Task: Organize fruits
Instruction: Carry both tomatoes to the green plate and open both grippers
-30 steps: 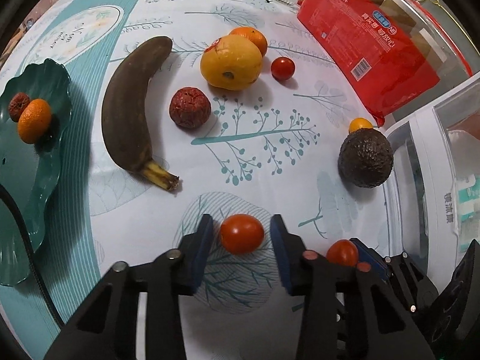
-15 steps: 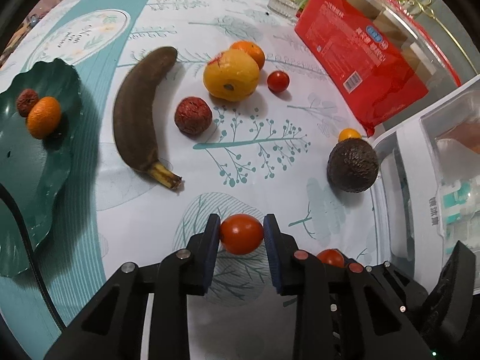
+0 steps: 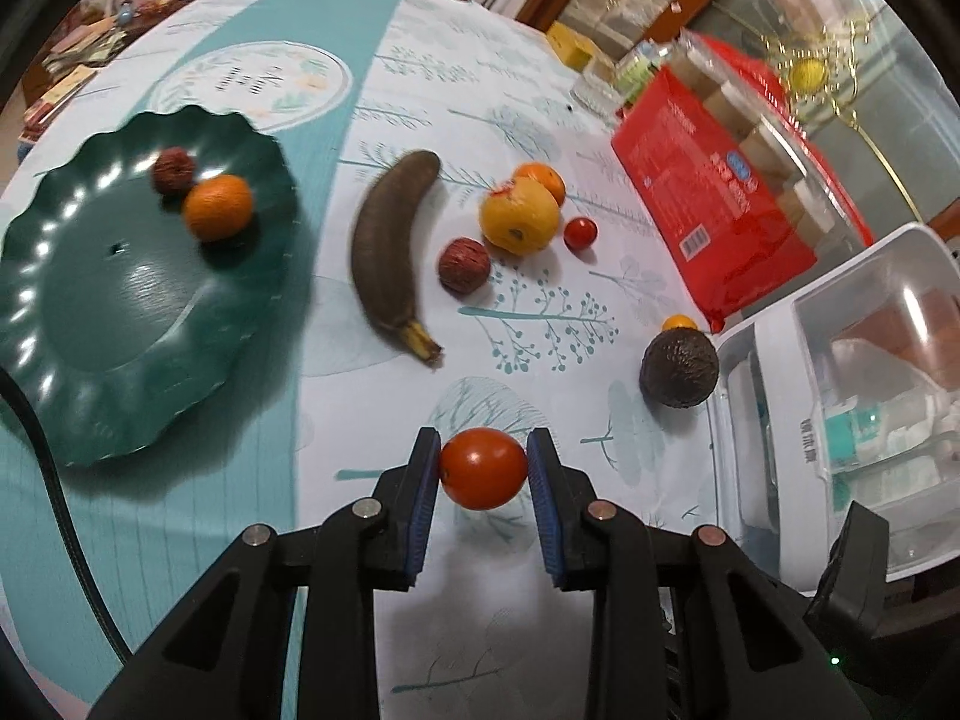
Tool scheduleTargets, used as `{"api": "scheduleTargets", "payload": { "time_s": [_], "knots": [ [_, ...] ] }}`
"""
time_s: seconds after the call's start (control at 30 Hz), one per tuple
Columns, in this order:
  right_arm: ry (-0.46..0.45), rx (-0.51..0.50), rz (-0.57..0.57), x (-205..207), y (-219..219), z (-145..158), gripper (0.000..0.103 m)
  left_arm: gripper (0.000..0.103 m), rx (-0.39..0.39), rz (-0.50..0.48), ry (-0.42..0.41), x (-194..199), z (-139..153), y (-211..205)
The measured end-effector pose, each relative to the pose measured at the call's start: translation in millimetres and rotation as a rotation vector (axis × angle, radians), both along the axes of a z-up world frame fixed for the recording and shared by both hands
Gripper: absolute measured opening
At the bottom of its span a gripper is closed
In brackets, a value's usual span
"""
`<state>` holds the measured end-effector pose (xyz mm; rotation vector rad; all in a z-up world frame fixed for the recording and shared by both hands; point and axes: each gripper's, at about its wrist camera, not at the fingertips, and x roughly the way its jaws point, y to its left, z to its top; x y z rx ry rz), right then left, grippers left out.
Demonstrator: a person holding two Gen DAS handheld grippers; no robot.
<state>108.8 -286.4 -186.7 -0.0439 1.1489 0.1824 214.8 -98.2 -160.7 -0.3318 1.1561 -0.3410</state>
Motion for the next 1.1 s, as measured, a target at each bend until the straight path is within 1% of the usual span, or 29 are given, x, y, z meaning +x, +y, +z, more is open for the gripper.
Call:
{"api": "scheduleTargets", "payload": {
  "time_s": [0.13, 0.23, 0.4, 0.67, 0.93, 1.1],
  "knots": [
    [-0.004, -0.016, 0.019, -8, 14, 7, 0.033, 0.028, -0.017, 0.029, -0.018, -10, 8, 21],
    [-0.010, -0.027, 0.039, -14, 26, 11, 0.033, 0.028, -0.015, 0.055, -0.028, -18, 13, 40],
    [-0.013, -0.024, 0.046, -18, 48, 16, 0.033, 0.028, 0.002, 0.088, -0.023, -30, 14, 73],
    [-0.002, -0.007, 0.042, -19, 87, 21, 0.033, 0.028, 0.032, 0.112, -0.014, -43, 15, 122],
    [0.002, 0.020, 0.020, -15, 133, 25, 0.033, 0.028, 0.066, 0.115, -0.026, -42, 23, 179],
    [0.008, 0.063, -0.022, -4, 159, 27, 0.033, 0.028, 0.089, 0.098, -0.031, -34, 25, 213]
  ]
}}
